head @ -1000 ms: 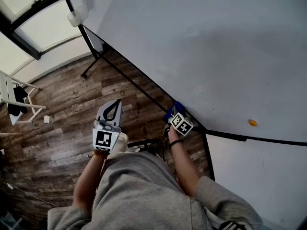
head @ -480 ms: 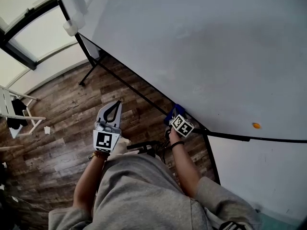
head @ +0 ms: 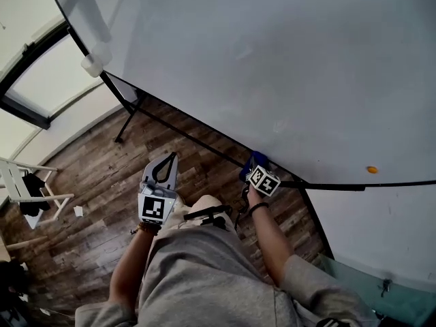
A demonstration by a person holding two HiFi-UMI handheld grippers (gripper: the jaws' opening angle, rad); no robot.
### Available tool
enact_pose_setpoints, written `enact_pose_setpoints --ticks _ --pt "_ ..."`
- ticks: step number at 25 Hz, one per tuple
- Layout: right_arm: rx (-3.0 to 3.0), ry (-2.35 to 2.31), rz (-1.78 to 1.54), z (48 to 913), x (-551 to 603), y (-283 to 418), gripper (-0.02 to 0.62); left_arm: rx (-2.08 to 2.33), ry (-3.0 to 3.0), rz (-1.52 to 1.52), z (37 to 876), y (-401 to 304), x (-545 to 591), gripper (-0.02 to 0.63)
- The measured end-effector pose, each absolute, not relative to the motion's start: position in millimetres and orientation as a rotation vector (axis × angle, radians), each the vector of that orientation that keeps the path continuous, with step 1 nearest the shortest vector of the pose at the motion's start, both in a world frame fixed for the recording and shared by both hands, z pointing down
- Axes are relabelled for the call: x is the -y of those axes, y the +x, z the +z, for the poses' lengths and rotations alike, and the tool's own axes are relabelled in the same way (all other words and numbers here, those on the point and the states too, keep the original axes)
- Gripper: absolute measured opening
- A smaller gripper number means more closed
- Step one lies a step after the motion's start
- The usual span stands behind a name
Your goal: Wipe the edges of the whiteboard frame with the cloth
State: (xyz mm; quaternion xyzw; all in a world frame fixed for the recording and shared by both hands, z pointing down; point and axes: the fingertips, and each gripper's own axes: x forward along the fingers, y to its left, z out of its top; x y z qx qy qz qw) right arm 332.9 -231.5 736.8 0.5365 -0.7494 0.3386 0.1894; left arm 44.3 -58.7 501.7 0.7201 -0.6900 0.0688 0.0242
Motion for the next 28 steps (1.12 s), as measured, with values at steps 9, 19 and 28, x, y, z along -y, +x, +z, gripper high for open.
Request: enact_pose_setpoints --ticks 9,19,28 --pt "2.133 1.467 1.043 743 231 328 0.14 2.087 2.248 0.252 504 65 94 0.009" --pt "2.149 1.449 1.052 743 232 322 0.139 2.063 2.301 0.265 512 82 117 0.008" --pt "2.096 1.487 1.08 741 231 316 0.14 2.053 2.345 0.258 509 63 124 0.009"
